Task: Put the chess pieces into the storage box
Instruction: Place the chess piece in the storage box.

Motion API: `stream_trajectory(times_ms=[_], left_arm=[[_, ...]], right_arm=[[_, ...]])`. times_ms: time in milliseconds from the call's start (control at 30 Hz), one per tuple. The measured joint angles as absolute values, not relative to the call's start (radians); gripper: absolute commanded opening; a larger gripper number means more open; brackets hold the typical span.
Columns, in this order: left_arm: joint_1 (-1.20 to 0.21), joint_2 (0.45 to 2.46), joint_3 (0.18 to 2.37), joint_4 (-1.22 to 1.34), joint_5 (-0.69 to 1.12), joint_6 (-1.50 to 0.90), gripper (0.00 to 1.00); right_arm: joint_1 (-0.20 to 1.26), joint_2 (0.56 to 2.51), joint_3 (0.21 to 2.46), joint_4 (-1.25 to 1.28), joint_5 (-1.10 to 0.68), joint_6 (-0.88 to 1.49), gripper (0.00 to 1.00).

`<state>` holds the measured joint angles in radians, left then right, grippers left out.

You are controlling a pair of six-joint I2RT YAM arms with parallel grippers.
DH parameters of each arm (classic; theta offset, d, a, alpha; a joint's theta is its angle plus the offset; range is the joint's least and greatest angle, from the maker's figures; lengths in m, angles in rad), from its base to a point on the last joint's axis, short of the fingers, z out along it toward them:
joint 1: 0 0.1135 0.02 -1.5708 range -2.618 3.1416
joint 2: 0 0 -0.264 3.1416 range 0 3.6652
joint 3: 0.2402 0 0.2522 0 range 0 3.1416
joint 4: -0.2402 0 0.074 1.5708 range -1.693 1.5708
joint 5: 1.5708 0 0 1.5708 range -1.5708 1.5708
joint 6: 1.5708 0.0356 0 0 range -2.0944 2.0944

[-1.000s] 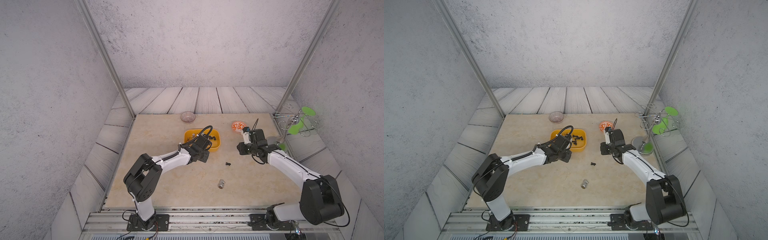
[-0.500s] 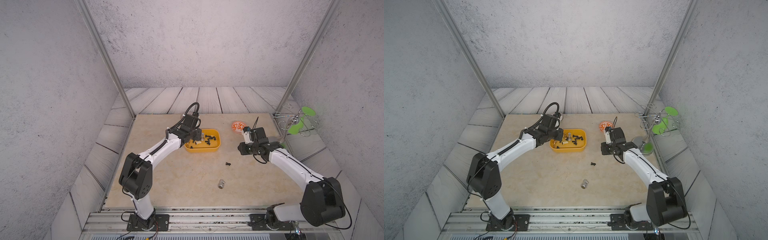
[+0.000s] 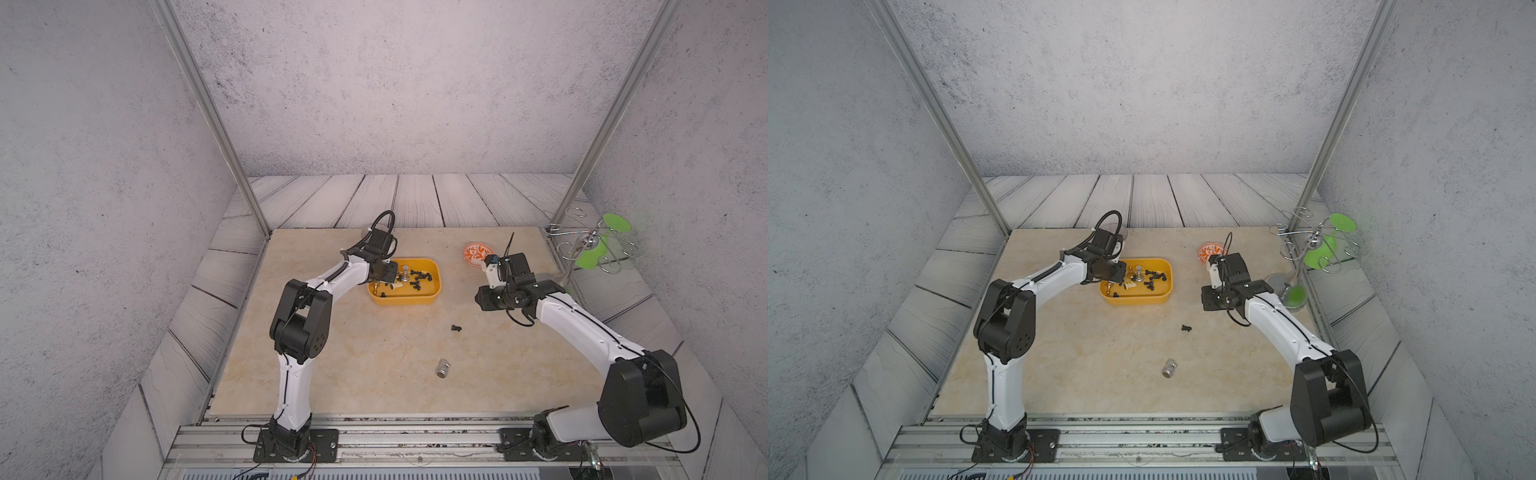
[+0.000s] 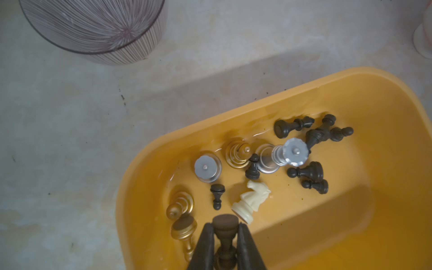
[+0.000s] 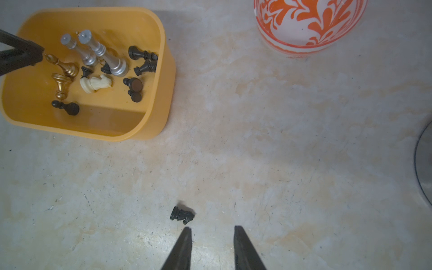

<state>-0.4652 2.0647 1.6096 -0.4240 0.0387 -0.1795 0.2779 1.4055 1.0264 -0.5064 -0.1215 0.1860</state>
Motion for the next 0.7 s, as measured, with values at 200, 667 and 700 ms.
stream_trajectory(times_ms=[200, 667, 700], left_arm=[[-0.450, 2.082, 1.617, -0.423, 0.036, -0.176, 0.12], [-0.427, 2.107, 1.660, -0.417, 0.023, -0.162, 0.31], [-0.427, 2.107, 1.660, -0.416, 0.023, -0.162, 0.31]], right_arm=[[0.278, 1.406, 1.028, -0.519, -0.122, 0.186, 0.33], [0.278, 1.414, 1.060, -0.548, -0.140, 0.183, 0.35], [0.278, 1.414, 1.060, -0.550, -0.140, 0.183, 0.35]])
